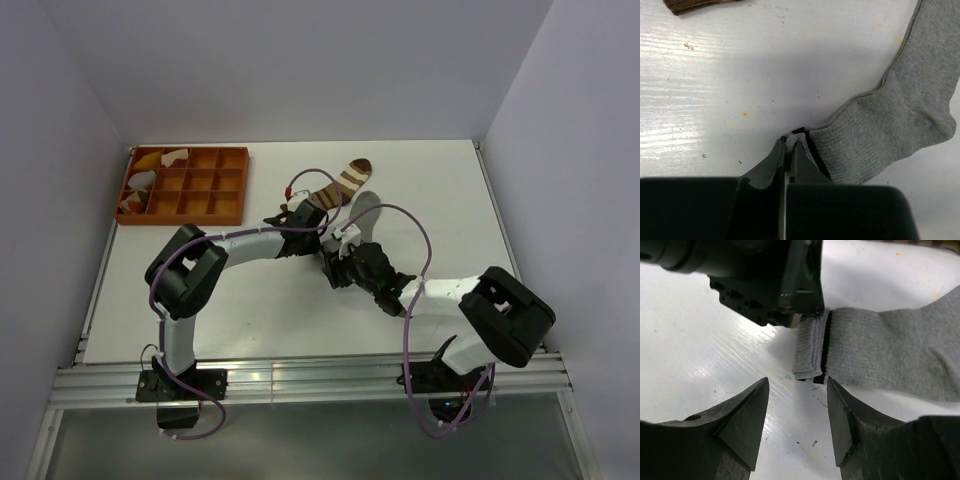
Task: Roll the socks
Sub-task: Roll the sock at the center of the board.
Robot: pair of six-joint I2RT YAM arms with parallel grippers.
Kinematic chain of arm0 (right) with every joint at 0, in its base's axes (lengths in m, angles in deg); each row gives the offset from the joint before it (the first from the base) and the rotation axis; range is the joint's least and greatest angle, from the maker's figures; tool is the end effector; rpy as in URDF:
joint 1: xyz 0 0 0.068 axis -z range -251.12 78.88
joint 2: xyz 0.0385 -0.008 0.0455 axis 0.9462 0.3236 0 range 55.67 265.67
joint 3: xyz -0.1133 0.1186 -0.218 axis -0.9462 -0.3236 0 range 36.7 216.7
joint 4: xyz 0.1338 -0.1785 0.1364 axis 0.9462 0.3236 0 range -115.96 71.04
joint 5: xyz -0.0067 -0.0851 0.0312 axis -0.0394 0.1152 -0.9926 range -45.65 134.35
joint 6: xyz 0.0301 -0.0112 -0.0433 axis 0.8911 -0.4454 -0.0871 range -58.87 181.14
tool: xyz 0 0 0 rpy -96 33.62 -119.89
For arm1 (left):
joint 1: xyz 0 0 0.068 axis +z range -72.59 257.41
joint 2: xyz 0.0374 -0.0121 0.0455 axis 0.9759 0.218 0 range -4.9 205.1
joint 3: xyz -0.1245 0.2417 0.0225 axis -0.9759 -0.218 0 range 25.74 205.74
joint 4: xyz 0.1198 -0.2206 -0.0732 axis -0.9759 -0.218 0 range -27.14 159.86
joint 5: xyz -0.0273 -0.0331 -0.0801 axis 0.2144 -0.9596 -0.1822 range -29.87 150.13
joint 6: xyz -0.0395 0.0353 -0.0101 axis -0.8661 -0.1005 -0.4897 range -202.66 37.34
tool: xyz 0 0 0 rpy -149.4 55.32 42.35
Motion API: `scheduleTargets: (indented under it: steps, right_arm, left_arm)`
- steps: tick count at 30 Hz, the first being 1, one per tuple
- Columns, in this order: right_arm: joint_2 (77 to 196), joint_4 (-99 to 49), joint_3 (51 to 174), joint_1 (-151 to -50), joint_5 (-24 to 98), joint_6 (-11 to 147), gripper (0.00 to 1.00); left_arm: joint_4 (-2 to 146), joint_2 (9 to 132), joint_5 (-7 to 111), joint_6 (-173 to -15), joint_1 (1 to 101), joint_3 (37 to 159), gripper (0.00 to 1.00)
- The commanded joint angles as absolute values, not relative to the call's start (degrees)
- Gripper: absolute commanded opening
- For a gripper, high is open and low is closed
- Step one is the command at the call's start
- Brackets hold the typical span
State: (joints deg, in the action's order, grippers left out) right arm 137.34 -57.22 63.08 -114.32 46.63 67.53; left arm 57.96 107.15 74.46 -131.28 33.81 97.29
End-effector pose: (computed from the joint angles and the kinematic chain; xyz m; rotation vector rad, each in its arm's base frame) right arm 0.1983 0.1842 0.1629 -0.6151 1.9319 0.5151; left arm 0.3034 -0.2767 0.1588 -0.2153 2.4779 -0.3929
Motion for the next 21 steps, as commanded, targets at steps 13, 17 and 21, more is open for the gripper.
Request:
scheduleTargets:
  steps: [13,17,21]
  right_arm:
    - [145.2,-59.8,69.4,-119.2,54.1,61.8,0.55]
    - [147.3,-59.2,70.0,-119.6,54.6,60.0,0.54]
    - [149.2,-57.8,71.2,-120.0,55.2,59.8,0.52]
  left_arm:
    - [53.1,109.4,71.4,-128.4,33.6,98.8,0.0]
    - [53.1,109.4,70.9,-128.5,33.6,98.9,0.0]
    - [53.2,109.6,70.5,-128.8,33.5,99.0,0.0]
